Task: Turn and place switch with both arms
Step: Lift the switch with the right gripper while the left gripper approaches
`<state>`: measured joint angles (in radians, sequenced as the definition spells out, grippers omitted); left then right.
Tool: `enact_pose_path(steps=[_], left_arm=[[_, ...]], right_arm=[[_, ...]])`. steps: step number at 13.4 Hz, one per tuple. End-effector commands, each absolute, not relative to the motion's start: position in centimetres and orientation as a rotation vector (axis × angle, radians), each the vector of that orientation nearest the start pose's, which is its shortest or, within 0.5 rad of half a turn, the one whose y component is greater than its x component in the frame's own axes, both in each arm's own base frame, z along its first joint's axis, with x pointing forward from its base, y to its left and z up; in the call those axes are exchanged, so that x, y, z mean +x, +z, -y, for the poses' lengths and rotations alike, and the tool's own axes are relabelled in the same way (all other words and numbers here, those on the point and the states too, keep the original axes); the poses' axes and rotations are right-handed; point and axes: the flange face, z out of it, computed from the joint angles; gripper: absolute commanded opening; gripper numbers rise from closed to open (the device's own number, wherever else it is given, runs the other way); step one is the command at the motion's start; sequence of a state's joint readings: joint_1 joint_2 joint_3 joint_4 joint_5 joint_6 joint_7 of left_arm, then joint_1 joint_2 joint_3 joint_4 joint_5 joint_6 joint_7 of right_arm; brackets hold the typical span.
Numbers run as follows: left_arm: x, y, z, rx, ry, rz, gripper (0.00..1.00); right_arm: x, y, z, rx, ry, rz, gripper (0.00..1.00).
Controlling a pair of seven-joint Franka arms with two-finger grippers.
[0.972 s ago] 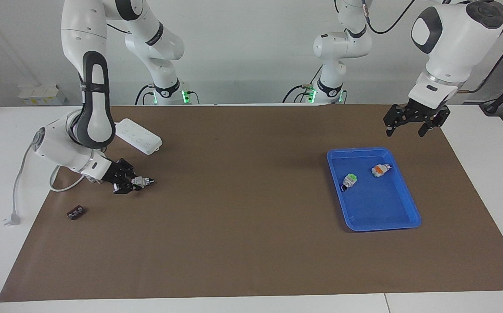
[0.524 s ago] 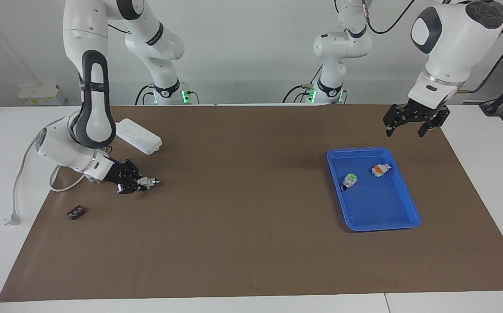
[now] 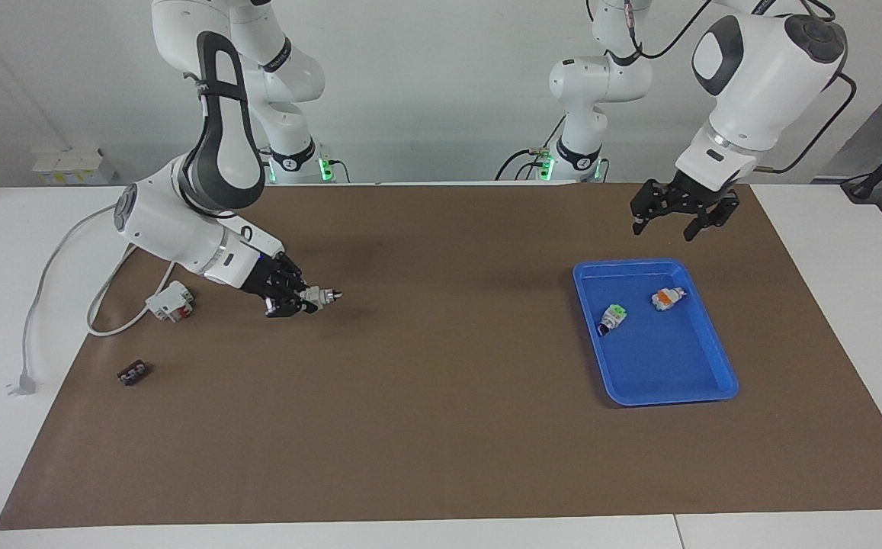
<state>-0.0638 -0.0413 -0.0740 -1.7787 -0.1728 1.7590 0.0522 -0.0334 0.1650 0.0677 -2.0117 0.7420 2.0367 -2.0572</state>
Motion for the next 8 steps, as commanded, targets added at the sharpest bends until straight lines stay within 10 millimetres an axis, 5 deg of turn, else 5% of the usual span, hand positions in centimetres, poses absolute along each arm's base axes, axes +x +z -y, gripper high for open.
enact_pose_path(steps=[1, 5, 8], left_arm=[[52.1, 55.6, 12.4, -3.363, -0.089, -0.284, 0.9], [49.2, 53.3, 17.9, -3.573, -0.193, -0.258, 0.81], [48.3, 52.9, 19.8, -3.691, -0.186, -0.209, 0.74]], right_arm=[[56.5, 39.8, -7.6, 2.318, 0.94, -2.628, 0.0], [54.7, 43.8, -11.5, 2.243, 1.052, -2.674, 0.0], [53.4, 45.4, -13.2, 2.3, 1.179, -2.636, 0.0]])
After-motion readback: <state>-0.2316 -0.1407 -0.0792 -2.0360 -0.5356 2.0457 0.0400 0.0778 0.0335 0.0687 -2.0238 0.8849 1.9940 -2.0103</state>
